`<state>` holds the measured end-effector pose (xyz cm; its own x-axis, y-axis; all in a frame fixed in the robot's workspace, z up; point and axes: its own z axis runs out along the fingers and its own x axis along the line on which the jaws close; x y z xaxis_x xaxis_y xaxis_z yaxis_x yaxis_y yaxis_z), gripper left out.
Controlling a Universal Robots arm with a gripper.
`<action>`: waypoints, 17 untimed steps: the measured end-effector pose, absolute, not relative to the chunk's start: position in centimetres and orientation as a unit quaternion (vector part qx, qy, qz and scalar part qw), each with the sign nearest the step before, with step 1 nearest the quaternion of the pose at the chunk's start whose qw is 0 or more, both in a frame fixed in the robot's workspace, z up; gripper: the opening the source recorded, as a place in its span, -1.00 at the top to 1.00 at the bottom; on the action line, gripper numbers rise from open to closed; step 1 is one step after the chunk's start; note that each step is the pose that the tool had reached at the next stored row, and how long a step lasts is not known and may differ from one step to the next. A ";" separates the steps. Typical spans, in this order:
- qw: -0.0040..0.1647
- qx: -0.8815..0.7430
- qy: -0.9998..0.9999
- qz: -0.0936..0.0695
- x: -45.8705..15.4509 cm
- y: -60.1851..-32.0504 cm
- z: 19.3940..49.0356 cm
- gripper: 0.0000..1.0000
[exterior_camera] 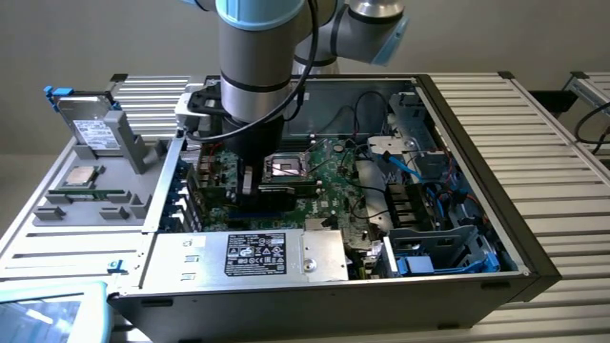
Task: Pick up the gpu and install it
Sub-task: 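Insert the gpu into the slot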
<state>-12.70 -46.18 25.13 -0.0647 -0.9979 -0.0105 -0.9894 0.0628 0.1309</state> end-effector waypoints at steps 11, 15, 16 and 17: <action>0.045 0.682 -0.727 -0.058 -12.1 -46.6 25.1 0.44; 0.041 0.682 -0.727 -0.065 -12.2 -46.6 25.1 0.44; 0.041 0.682 -0.727 -0.065 -12.2 -46.6 25.1 0.44; 0.041 0.683 -0.727 -0.065 -12.1 -46.6 25.1 0.44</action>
